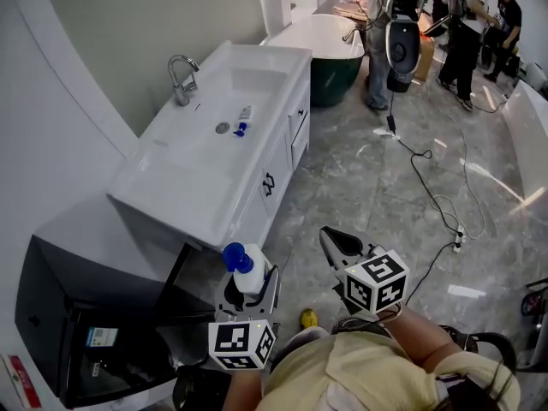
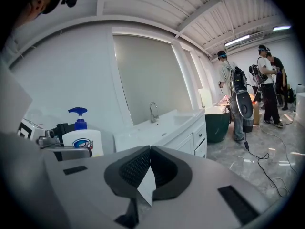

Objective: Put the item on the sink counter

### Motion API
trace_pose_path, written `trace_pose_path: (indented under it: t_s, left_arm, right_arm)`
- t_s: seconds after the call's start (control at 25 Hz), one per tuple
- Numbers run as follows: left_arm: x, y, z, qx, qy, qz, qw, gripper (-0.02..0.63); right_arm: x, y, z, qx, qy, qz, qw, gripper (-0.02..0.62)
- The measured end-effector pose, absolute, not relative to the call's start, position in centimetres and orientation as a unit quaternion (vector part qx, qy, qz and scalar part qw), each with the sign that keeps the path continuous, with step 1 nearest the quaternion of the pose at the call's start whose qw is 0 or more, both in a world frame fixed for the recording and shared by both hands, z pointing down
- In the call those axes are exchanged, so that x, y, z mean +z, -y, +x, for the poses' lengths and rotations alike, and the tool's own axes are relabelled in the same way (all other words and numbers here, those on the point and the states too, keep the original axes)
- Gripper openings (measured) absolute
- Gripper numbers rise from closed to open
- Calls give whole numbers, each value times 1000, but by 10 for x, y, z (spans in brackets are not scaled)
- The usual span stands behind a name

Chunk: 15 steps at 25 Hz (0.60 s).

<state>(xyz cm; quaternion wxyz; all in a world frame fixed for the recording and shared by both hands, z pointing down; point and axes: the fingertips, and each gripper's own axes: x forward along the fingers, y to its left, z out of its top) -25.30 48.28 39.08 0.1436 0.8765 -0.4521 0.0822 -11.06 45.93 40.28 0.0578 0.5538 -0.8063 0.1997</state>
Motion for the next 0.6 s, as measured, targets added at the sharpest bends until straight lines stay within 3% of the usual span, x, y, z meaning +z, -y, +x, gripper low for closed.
trace_pose_path:
  t_s: [0.6]
  left_arm:
    - [387, -445, -262, 89, 454, 875, 142, 308]
  right_arm:
    - [396, -420, -114, 204, 802, 559, 51, 23]
